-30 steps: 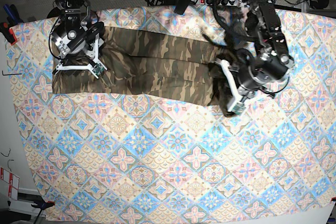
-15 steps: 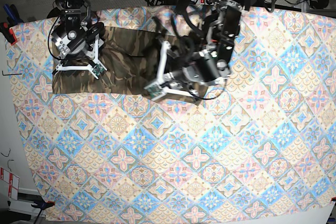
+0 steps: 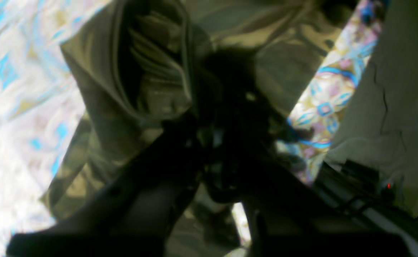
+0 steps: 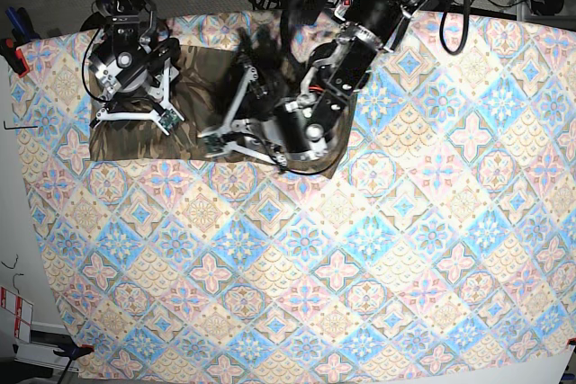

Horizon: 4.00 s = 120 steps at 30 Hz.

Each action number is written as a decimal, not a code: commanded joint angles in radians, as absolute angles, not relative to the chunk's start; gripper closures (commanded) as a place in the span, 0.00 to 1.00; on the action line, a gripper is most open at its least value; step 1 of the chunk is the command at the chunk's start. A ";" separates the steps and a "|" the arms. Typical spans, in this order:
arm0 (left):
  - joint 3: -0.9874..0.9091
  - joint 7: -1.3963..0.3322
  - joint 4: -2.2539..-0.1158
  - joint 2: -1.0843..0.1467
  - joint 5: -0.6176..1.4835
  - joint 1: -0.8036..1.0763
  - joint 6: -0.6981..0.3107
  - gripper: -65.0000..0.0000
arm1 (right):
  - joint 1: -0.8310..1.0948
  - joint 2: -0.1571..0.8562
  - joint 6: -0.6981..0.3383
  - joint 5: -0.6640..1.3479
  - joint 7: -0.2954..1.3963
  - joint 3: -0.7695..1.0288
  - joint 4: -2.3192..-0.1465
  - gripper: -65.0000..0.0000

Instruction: Fold the T-shirt properly

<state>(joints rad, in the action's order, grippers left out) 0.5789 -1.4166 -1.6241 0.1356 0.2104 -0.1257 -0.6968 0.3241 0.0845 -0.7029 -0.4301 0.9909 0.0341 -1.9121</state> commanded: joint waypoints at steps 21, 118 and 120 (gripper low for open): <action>0.535 -1.145 -1.621 0.140 0.348 -0.160 -0.698 0.45 | 0.297 0.024 -0.698 -0.427 0.984 0.220 -1.933 0.43; 0.249 -1.144 -1.589 -0.125 0.366 0.077 -0.698 0.52 | -0.208 0.114 -0.698 -0.309 1.092 0.588 -1.184 0.97; 0.249 -1.144 -1.549 -0.088 0.341 0.051 -0.698 0.52 | -0.251 0.134 -0.698 -0.325 1.063 0.608 -1.121 0.97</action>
